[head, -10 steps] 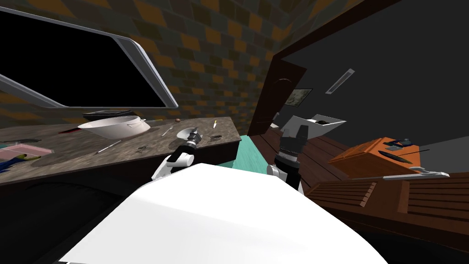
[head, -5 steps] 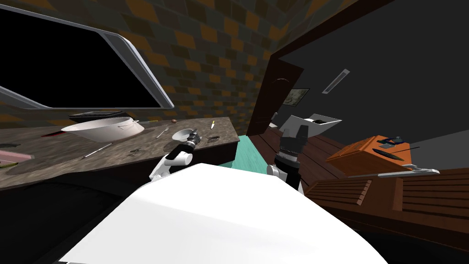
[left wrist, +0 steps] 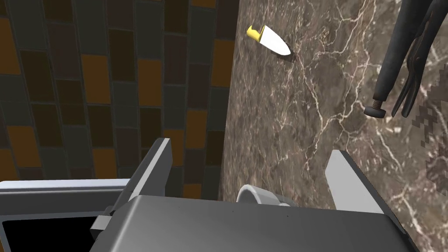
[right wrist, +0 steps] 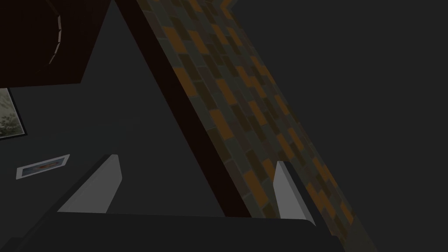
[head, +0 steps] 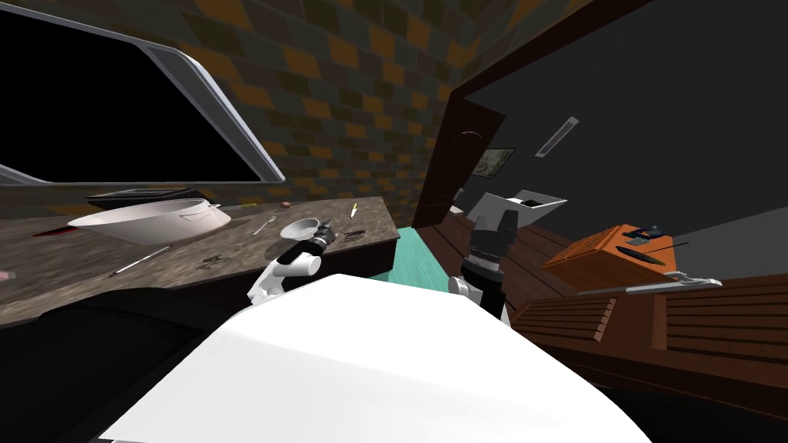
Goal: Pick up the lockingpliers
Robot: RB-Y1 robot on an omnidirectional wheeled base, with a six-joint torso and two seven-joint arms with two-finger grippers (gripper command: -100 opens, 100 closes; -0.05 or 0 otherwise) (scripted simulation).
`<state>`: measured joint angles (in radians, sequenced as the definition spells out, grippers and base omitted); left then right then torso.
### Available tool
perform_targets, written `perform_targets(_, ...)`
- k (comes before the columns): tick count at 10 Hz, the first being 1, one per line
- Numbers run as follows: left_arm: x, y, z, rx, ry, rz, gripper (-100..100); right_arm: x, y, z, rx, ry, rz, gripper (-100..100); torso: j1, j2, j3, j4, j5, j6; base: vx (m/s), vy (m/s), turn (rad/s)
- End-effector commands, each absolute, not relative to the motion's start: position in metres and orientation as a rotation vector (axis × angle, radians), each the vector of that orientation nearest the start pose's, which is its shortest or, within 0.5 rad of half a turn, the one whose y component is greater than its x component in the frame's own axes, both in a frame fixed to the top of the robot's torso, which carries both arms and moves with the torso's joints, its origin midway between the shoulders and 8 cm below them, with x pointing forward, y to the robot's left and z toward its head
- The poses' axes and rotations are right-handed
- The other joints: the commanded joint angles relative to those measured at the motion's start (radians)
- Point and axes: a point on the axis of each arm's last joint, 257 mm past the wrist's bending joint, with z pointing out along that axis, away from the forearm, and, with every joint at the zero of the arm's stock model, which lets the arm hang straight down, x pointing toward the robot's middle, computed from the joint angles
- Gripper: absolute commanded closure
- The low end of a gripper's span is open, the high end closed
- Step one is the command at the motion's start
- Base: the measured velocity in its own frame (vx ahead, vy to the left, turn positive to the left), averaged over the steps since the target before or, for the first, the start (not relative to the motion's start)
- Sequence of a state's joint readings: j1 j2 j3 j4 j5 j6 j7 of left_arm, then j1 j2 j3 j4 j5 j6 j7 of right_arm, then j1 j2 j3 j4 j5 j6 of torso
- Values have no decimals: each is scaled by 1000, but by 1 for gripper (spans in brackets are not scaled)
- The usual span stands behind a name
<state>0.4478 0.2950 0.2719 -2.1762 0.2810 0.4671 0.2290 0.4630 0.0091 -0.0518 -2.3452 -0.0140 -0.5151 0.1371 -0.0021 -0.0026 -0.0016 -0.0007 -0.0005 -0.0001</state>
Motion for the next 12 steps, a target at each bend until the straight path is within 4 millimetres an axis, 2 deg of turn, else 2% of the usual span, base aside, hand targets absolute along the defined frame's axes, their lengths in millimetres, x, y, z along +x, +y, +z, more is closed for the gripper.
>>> perform_targets(1, 396, 428, -203, -1607, 1118, -965, -100, 325, -290, 68, 528, 544, 1166, 0, 0, 0, 0, 0, 0, 0, 40, -24, -25)
perform_targets(12, 373, 457, -257, -1873, 1206, -792, -100, 325, -290, 68, 528, 544, 1166, 0, 0, 0, 0, 0, 0, 0, 36, -26, -36)
